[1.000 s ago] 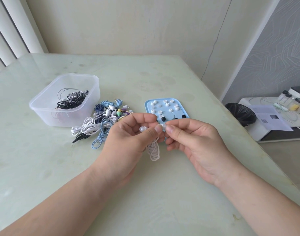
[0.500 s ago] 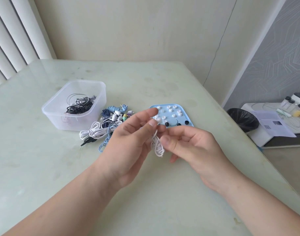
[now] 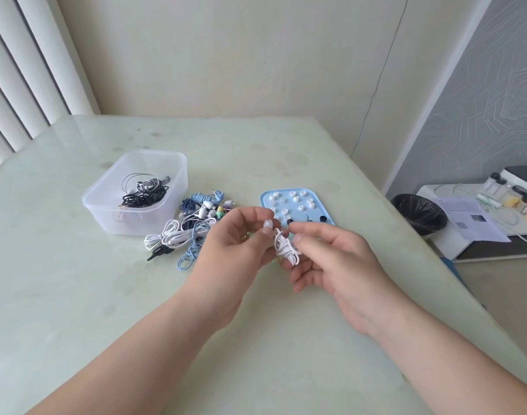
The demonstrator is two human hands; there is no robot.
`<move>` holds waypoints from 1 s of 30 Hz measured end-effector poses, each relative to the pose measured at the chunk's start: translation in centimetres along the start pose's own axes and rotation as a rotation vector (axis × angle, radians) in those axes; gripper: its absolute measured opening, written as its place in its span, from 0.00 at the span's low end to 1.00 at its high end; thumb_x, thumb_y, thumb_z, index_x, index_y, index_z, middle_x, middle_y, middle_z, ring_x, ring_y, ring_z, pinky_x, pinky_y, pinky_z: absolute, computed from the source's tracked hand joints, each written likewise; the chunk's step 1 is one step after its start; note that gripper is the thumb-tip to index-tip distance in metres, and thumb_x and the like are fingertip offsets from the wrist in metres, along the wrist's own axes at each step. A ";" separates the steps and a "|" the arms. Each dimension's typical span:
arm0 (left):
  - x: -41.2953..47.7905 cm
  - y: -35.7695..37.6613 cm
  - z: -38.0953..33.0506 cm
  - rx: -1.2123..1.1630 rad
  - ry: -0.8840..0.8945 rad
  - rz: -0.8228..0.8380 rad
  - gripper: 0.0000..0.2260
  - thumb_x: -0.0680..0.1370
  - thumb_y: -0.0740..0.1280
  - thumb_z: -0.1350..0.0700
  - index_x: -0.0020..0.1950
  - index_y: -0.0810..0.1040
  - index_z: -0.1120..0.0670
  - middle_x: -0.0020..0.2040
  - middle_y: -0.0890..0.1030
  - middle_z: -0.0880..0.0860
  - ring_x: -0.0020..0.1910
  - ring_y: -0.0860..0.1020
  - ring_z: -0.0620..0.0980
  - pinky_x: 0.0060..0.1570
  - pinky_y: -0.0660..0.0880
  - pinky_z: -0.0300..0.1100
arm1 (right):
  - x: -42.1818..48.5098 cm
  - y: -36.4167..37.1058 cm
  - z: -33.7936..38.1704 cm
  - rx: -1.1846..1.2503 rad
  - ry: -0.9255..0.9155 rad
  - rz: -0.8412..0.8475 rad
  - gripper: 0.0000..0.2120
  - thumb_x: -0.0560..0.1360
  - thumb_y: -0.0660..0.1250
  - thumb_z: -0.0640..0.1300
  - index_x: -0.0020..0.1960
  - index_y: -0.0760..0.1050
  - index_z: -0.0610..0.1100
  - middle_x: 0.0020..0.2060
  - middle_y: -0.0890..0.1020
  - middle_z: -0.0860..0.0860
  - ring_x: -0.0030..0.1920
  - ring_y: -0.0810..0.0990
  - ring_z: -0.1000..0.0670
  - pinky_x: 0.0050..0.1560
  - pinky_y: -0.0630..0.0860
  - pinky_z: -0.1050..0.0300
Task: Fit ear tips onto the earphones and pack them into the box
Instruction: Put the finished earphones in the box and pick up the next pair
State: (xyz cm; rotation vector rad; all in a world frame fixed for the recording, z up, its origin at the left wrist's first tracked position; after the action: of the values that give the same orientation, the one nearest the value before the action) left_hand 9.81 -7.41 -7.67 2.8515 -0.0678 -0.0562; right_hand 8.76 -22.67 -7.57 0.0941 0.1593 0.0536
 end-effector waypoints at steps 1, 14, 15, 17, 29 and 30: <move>0.0 0.0 -0.1 0.076 0.022 -0.005 0.05 0.83 0.67 0.62 0.58 0.80 0.59 0.54 0.82 0.60 0.47 0.84 0.54 0.56 0.82 0.50 | 0.1 -0.3 0.0 0.021 0.010 -0.023 0.09 0.80 0.67 0.39 0.59 0.82 0.43 0.34 0.82 0.42 0.34 0.79 0.43 0.36 0.78 0.49; -1.1 0.7 -3.4 0.358 0.160 0.054 0.09 0.76 0.78 0.57 0.55 0.84 0.54 0.47 0.84 0.64 0.40 0.84 0.55 0.48 0.83 0.53 | 1.5 1.3 3.0 -0.116 -0.008 -0.080 0.27 0.75 0.72 0.61 0.48 0.80 0.34 0.31 0.78 0.46 0.31 0.69 0.47 0.28 0.64 0.57; -1.1 0.0 -4.4 0.367 0.177 0.028 0.08 0.76 0.77 0.58 0.54 0.84 0.55 0.45 0.85 0.63 0.40 0.84 0.54 0.49 0.84 0.52 | 1.9 2.4 3.7 -0.157 -0.019 -0.063 0.29 0.74 0.71 0.64 0.46 0.80 0.35 0.32 0.77 0.46 0.32 0.68 0.47 0.28 0.63 0.57; -1.0 -1.6 -6.7 0.369 0.185 -0.042 0.06 0.77 0.76 0.60 0.53 0.84 0.56 0.43 0.87 0.59 0.44 0.87 0.55 0.53 0.84 0.54 | 2.7 4.5 5.1 -0.193 -0.036 -0.053 0.28 0.74 0.70 0.67 0.43 0.82 0.39 0.33 0.77 0.46 0.31 0.69 0.46 0.28 0.63 0.57; 7.5 -15.4 -14.5 1.028 -0.054 -0.391 0.14 0.80 0.68 0.50 0.43 0.81 0.60 0.32 0.86 0.57 0.38 0.88 0.56 0.29 0.72 0.36 | 4.2 12.4 5.7 -0.148 0.020 0.092 0.12 0.81 0.69 0.49 0.53 0.81 0.39 0.36 0.82 0.45 0.29 0.76 0.50 0.29 0.68 0.56; 8.3 -15.0 -14.0 1.077 -0.099 -0.363 0.11 0.79 0.68 0.50 0.43 0.80 0.57 0.33 0.86 0.57 0.39 0.88 0.55 0.30 0.72 0.36 | 4.2 12.4 5.5 -0.142 0.030 0.091 0.11 0.80 0.69 0.48 0.53 0.81 0.39 0.37 0.82 0.44 0.29 0.76 0.49 0.29 0.68 0.56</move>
State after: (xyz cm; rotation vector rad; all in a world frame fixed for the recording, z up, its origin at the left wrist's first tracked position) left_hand 19.37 10.52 1.21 3.8829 0.5712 -0.3218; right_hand 13.18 -10.58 -1.62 -0.0409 0.1808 0.1570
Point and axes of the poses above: each hand's wrist, its own x-axis towards the middle knuckle, its own y-axis out of the palm, z = x × y, the point moved 9 cm from there along x, towards the middle knuckle
